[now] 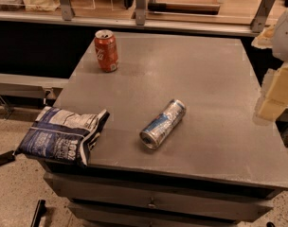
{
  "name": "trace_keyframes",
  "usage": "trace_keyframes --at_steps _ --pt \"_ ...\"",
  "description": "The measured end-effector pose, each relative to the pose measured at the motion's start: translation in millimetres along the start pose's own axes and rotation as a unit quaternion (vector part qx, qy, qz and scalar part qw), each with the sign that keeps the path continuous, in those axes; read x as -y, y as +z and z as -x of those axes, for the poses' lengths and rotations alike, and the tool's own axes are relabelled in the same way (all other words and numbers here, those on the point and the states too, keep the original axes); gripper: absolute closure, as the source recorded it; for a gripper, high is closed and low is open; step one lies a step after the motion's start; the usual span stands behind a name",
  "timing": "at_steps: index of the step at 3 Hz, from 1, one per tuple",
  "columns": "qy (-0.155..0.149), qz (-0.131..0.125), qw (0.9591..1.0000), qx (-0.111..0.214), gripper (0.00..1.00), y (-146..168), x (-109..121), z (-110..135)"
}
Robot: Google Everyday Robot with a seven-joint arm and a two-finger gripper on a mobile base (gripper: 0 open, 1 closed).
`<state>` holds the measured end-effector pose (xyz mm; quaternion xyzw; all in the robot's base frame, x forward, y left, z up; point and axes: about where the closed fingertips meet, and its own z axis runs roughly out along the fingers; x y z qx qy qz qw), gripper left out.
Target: Place redbull can upright
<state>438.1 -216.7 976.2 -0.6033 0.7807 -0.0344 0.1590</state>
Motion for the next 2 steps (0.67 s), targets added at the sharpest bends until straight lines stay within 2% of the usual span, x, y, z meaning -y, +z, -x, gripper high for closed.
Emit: trace_keyframes --at_steps 2 --pt "-0.006 -0.002 1.0000 0.002 0.00 -1.2 -0.7 3.2"
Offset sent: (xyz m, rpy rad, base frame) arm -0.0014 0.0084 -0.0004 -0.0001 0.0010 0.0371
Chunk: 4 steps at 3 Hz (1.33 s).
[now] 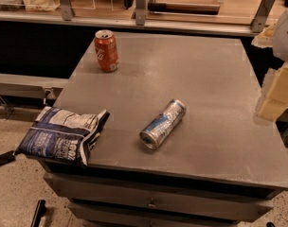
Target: Place redbull can upright
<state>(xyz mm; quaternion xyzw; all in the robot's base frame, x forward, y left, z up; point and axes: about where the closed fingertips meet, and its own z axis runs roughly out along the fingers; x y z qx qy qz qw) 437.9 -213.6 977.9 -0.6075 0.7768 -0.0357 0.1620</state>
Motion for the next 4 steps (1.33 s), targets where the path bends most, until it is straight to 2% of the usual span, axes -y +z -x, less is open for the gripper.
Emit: trace_keyframes --at_steps 1,2,3,4 --pt "-0.105 -0.011 0.9943 0.011 0.00 2.6 -21.8 33.2" --pt "-0.223 -0.013 0.9745 0.021 0.00 8.2 -49.0 67.3" --pt "-0.265 -0.018 0.9639 0.020 0.00 5.0 -51.3 70.9" --pt "-0.302 -0.004 0.9529 0.024 0.00 7.1 -51.0 85.6"
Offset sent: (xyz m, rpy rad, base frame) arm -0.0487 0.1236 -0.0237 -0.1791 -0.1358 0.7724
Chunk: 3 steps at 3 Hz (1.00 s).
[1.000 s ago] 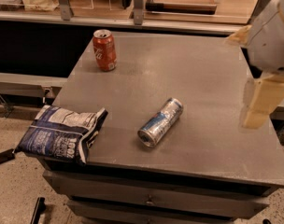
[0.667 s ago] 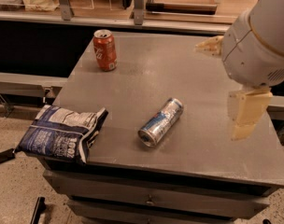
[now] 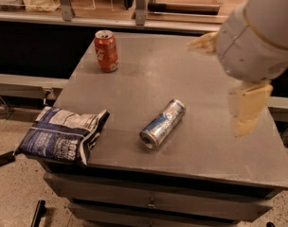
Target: Place redbull can upright
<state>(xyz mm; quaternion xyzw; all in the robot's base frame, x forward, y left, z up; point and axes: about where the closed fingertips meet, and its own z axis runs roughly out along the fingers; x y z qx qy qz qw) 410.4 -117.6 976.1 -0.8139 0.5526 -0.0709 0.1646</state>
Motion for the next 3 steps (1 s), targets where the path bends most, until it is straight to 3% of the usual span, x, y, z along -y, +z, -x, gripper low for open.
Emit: trace_keyframes --at_steps 1,2,3 --pt "-0.091 0.052 0.9944 0.017 0.00 23.4 12.0 24.1" --pt "-0.180 0.092 0.9789 0.027 0.00 55.9 21.7 52.5" --pt "-0.267 0.127 0.9542 0.046 0.00 96.1 16.3 85.1"
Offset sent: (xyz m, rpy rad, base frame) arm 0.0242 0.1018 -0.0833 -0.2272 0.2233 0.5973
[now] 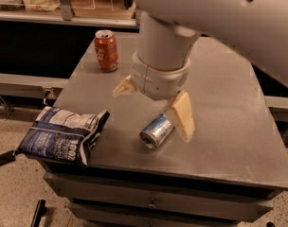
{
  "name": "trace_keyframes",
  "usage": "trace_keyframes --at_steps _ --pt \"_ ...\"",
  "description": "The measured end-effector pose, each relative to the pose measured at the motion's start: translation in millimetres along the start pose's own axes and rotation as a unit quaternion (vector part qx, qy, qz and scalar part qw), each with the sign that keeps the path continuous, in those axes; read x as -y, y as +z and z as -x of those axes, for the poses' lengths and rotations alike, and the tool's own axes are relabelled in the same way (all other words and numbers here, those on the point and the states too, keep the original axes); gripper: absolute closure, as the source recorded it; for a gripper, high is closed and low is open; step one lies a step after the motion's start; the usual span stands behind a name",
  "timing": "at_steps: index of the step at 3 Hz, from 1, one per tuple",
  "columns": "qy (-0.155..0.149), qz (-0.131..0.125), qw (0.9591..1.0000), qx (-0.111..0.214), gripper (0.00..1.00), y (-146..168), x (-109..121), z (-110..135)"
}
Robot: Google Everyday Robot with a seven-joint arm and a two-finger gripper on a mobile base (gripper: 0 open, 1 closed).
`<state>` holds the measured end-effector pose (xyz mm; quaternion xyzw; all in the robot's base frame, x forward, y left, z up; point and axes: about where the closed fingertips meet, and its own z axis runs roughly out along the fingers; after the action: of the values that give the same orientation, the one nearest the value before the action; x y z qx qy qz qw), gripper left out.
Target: Place redbull can upright
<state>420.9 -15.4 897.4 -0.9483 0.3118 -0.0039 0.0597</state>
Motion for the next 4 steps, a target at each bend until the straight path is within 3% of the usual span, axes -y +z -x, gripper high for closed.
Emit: trace_keyframes --at_steps 1,2,3,4 --pt "-0.040 0.029 0.9988 0.006 0.00 39.5 7.2 10.8" --pt "0.022 0.039 0.9990 -0.003 0.00 61.2 7.5 -6.6" --pt "0.053 0.040 0.9976 0.018 0.00 69.6 7.0 -13.7" --pt "0.053 0.038 0.9977 0.017 0.18 69.3 7.5 -13.4"
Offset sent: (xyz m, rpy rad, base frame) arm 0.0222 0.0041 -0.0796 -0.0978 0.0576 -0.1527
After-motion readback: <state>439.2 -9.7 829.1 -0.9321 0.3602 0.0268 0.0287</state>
